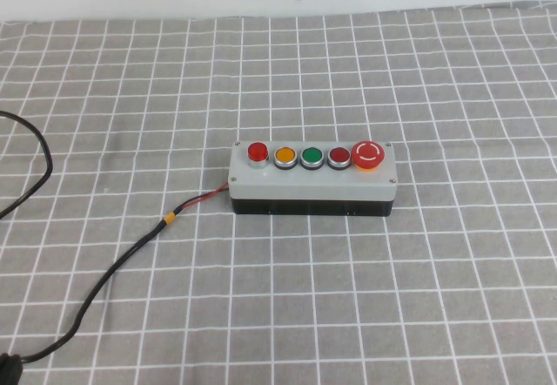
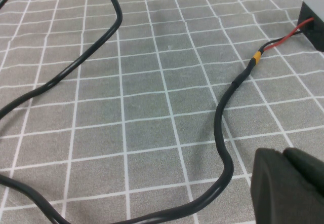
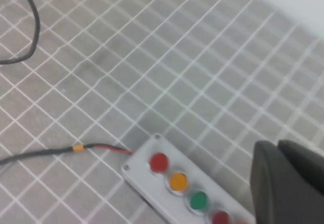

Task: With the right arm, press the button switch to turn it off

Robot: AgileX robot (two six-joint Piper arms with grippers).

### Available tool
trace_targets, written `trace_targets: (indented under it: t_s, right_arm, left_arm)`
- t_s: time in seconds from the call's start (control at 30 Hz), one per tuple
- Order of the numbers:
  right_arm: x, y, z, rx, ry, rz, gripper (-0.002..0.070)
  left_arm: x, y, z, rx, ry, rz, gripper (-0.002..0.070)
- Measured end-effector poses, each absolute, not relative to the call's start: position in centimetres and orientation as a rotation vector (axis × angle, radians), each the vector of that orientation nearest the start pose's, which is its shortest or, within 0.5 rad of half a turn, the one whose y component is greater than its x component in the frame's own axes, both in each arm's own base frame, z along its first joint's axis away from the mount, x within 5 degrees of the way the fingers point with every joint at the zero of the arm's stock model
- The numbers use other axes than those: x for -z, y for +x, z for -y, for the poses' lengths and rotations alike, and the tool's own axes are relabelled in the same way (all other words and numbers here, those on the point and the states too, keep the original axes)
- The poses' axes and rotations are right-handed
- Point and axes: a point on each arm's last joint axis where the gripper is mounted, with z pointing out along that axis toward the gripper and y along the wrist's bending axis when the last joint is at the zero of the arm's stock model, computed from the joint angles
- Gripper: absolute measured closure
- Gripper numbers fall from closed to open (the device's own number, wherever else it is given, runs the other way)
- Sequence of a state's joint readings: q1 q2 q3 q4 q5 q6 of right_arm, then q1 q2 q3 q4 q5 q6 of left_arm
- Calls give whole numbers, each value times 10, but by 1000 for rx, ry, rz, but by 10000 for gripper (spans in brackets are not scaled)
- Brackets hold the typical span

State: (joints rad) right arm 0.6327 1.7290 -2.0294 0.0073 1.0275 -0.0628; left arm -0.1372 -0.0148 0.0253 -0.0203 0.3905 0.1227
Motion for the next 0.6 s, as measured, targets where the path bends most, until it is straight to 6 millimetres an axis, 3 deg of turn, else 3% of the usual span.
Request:
trace_targets:
  t_s: [0.13, 0.27, 0.4, 0.6]
  right_arm:
    - [-491, 269, -194, -281, -746, -2067, 692]
    - [-501, 240, -169, -247, -744, -2073, 692]
    - [-488, 213, -150, -240, -742, -2097, 692]
    - [-443, 165, -117, -288, -702, -2124, 692]
  left_arm:
    - [-170, 51, 8, 30, 232, -1870, 678]
    - [-170, 51, 8, 30, 232, -1870, 678]
    - [-170, 51, 8, 30, 232, -1870, 678]
    - [-170, 51, 8, 30, 232, -1870, 678]
